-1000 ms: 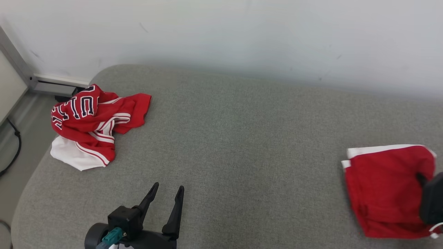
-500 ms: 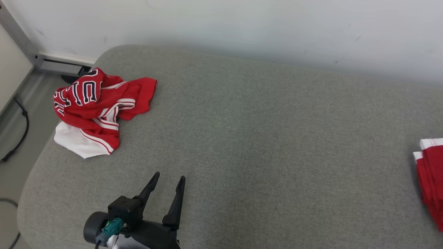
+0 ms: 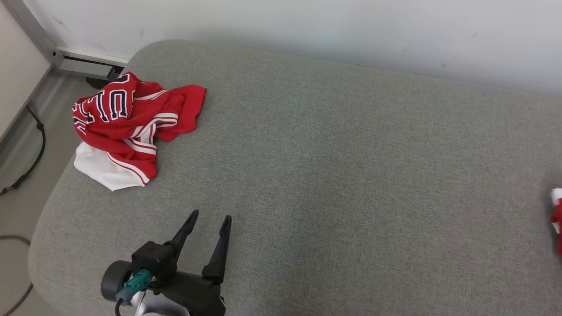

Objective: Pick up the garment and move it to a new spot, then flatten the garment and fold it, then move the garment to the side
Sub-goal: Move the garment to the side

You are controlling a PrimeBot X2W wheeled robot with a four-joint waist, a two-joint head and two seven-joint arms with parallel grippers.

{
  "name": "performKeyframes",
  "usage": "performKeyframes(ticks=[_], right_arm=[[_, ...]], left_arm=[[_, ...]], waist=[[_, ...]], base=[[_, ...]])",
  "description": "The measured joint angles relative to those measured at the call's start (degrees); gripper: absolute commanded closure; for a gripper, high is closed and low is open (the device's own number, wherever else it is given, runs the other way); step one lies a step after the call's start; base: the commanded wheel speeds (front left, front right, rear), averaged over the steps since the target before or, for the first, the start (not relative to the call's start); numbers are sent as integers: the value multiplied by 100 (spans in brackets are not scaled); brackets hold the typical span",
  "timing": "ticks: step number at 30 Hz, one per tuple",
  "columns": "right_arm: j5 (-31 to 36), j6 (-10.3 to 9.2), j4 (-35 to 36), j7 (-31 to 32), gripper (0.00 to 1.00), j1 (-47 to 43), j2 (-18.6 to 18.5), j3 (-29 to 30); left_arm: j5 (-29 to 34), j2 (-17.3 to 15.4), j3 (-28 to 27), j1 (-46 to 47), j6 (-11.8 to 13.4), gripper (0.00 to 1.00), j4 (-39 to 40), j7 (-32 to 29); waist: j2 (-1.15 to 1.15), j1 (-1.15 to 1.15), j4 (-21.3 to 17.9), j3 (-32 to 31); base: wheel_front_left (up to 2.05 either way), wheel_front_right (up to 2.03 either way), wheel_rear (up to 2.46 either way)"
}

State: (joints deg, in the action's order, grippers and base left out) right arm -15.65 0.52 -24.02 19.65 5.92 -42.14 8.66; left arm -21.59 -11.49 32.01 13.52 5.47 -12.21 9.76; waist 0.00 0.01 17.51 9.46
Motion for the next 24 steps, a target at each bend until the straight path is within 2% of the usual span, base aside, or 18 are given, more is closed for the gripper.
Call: performKeyframes(ticks=[8,12,18,19,24], right_arm=[[165,-52,-164,-439,0,331,-65,-115],[162,-34,-133,-748,0,593,66,-188],[-155,-55,367,-1459,0,748,875,-236],[-299,-78,580,-1690,0,698,1190,-231],[-457,-138,1000,-2135,0,229,1839,-369]], left_arm=[[0,-43,-65,-3,5,0,-2,-16],[0,-21,-59,-1,5,0,-21,-15],[-3,2,-134,-1,7,0,-122,45],[-3,-1,-166,-8,8,0,-144,109],[-3,-40,-296,-42,21,0,-183,240]], waist=[[0,-1,-109,-7],[0,-1,-165,-59],[0,-1,-242,-235],[0,-1,-275,-319],[0,-1,-379,-578]], base=[[0,0,0],[0,0,0],[0,0,0],[0,0,0],[0,0,0]])
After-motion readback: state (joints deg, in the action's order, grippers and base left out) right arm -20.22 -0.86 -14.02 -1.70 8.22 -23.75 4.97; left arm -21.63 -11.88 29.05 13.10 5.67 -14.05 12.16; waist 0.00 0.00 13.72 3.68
